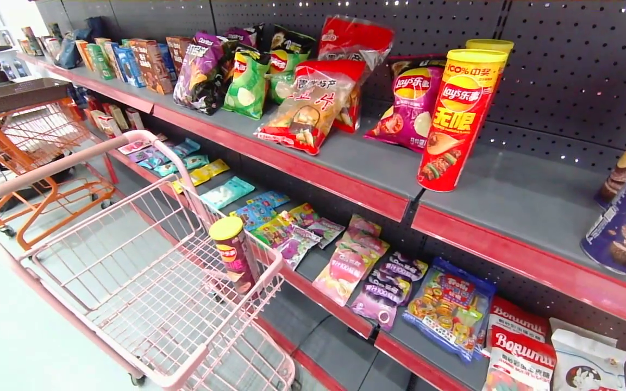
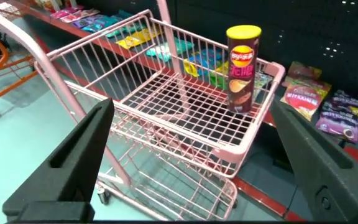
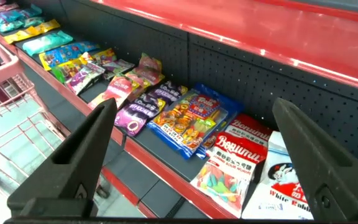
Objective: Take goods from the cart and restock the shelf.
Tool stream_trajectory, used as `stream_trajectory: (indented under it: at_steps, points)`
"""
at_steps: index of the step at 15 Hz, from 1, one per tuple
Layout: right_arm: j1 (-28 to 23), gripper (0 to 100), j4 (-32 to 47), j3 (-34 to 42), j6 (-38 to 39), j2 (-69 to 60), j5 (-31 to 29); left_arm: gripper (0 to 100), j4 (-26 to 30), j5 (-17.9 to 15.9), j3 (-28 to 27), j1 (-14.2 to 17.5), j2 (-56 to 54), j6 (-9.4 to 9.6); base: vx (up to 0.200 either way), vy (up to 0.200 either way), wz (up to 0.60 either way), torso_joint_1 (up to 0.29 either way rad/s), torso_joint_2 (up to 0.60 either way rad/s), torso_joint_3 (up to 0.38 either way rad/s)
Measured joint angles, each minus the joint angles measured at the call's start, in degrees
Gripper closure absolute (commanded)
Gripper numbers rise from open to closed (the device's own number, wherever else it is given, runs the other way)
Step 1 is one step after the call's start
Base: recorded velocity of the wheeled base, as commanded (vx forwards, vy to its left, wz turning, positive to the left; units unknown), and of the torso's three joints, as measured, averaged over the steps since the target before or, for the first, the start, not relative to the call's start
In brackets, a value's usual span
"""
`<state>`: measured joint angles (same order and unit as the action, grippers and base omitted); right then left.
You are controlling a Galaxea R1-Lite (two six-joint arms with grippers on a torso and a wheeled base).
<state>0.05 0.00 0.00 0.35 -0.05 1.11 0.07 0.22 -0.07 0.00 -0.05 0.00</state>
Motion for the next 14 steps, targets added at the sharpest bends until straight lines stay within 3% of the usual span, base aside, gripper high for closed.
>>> stream_trajectory:
  at_steps: [2,4,6,8,10,14]
  points:
    - [0.0,0,0.0,0.0,-0.1,0.0,0.0,0,0.0,-1.8,-0.5,0.0,0.1,-0.76,0.000,0.000,0.00,-0.009,0.03,0.016]
    - [0.0,0,0.0,0.0,-0.1,0.0,0.0,0,-0.7,-2.1,-4.4,-0.5,2.3,-3.96,0.000,0.000,0.00,0.000,0.00,0.000]
    - [0.0,0,0.0,0.0,-0.1,0.0,0.0,0,-2.6,-1.3,-12.5,-0.9,10.2,-8.34,0.000,0.000,0.00,0.000,0.00,0.000]
    - [0.0,0,0.0,0.0,-0.2,0.0,0.0,0,-5.2,-0.2,-20.9,-0.7,23.7,-10.58,0.000,0.000,0.00,0.000,0.00,0.000]
    - [0.0,0,0.0,0.0,-0.4,0.0,0.0,0,-11.2,-0.4,-25.8,-0.3,38.2,-11.37,0.000,0.000,0.00,0.000,0.00,0.000]
    - [0.0,0,0.0,0.0,-0.4,0.0,-0.1,0,-27.0,-4.4,-28.4,-2.5,64.9,-8.29,0.000,0.000,0.00,0.000,0.00,0.000]
